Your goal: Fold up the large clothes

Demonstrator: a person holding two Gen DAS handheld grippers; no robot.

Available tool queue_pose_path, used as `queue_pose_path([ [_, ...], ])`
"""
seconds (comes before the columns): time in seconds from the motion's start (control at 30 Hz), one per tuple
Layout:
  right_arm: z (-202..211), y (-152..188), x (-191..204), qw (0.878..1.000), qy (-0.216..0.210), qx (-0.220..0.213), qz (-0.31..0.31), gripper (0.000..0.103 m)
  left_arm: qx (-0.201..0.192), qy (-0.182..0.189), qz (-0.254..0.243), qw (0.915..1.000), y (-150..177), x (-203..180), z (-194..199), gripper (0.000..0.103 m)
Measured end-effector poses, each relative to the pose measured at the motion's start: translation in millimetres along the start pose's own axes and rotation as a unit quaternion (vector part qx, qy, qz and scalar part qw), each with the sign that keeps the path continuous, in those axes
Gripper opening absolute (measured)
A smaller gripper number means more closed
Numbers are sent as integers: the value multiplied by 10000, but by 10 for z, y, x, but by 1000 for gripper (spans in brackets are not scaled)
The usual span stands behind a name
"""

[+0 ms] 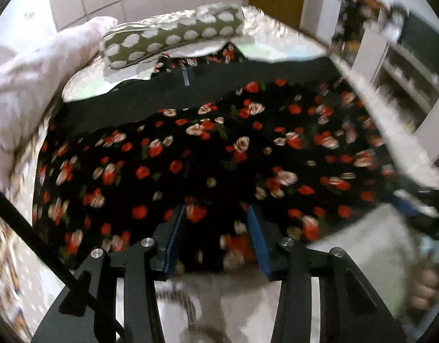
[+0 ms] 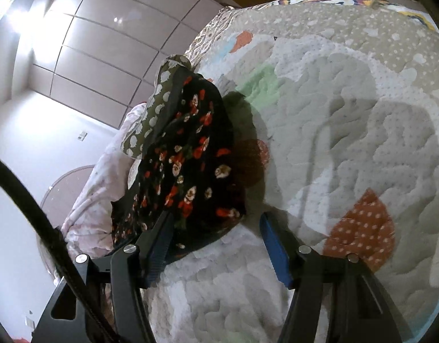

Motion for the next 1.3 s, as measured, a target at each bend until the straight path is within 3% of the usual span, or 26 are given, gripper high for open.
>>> queue_pose_path([
  [0.2, -194, -15, 90, 9999, -29, -101, -108, 69, -181, 508, 828, 9951, 556, 424, 641, 56],
  [0.43, -386, -100, 157, 9976, 62, -312, -622, 67, -201, 536, 1602, 9854, 1249, 1046, 960, 57],
  [0.53, -436, -175, 184, 9963, 21, -127, -845, 24, -331, 359, 1840, 9817, 1484, 1349, 1086, 57],
  [0.6, -428, -238, 329, 9976, 285, -69, -631, 23, -485, 200, 1999, 9784, 1628, 1560, 1198, 57],
  [0.73, -440, -303, 1147, 9949, 784, -198, 602, 20, -714, -28, 2286, 9709, 1832, 1941, 1364, 57],
  [0.87, -811, -14, 2341, 9702, 928, -105, 2236, 20, -862, -44, 2548, 9631, 2017, 2206, 1475, 57],
  [0.97, -1282, 480, 3009, 9467, 621, 303, 3147, 20, -928, -91, 2697, 9584, 2139, 2355, 1539, 57],
  [1.07, -1846, 1102, 3382, 9179, 344, 1005, 3823, 19, -942, -187, 2841, 9540, 2266, 2498, 1576, 57],
  [1.17, -2417, 1683, 3418, 8771, 573, 1781, 4424, 23, -956, -272, 3022, 9481, 2398, 2629, 1640, 57],
  [1.2, -2524, 1802, 3379, 8683, 715, 1826, 4557, 26, -967, -299, 3046, 9471, 2422, 2650, 1664, 57],
  [1.23, -2546, 1838, 3360, 8671, 735, 1747, 4607, 31, -983, -323, 3064, 9463, 2442, 2675, 1685, 57],
  [1.3, -2447, 1803, 3341, 8783, 504, 1676, 4448, 43, -1015, -353, 3072, 9456, 2448, 2705, 1708, 57],
])
Point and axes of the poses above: each gripper's, at about its wrist camera, not at the fingertips, and z roughly against the way its jaws point, x to its left, y to its underside, the point moved 1 cm from there along -z, roughly the way its jaws point, and after that the axes turned 2 degrees about z, right-handed, at the moved point
